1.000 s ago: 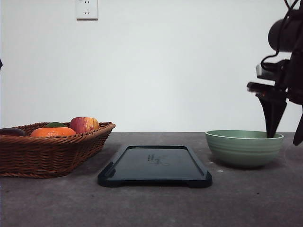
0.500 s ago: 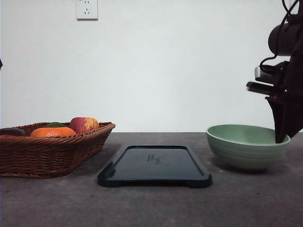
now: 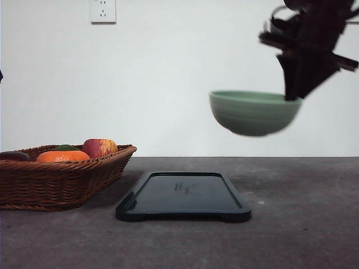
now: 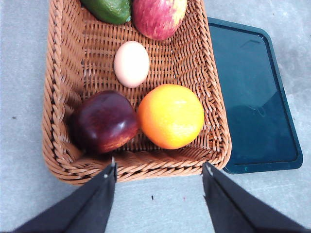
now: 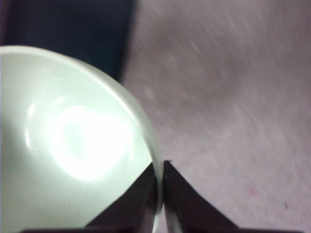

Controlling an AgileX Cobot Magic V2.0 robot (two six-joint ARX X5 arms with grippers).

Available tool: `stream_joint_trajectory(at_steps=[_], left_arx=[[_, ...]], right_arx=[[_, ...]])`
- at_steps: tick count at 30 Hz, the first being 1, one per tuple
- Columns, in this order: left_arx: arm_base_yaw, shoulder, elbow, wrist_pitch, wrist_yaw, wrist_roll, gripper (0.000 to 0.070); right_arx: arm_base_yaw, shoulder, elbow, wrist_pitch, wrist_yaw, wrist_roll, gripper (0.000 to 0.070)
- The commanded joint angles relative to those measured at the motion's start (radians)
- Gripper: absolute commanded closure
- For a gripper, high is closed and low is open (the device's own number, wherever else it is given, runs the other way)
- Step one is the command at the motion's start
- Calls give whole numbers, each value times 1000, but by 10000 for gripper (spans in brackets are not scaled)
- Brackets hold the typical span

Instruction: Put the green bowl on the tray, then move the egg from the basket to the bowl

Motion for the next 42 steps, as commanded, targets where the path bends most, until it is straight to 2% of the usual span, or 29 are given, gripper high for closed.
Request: stream_joint_trajectory(at_steps=[1, 6, 14, 23, 37, 39, 40, 42], left_arx=[[-3, 5, 21, 8, 3, 0, 350], [-3, 5, 21, 8, 3, 0, 350], [-3, 5, 21, 8, 3, 0, 350], [-3, 5, 21, 7, 3, 0, 350], [-3, 5, 21, 7, 3, 0, 350], [-3, 5, 21, 7, 3, 0, 350], [-3, 5, 21, 7, 3, 0, 350], [-3, 5, 21, 4, 3, 0, 350]], right_arx=[[22, 49, 59, -16, 0, -13, 700], [80, 157, 196, -77, 0, -16, 700], [160, 323, 342, -77, 3, -17, 700], [194, 444, 358, -71, 6, -17, 700], [195, 510, 358, -5, 25, -16, 700], [200, 510, 359, 5, 23, -16, 676], [200, 510, 359, 5, 24, -16, 639], [201, 510, 359, -2, 23, -15, 520]])
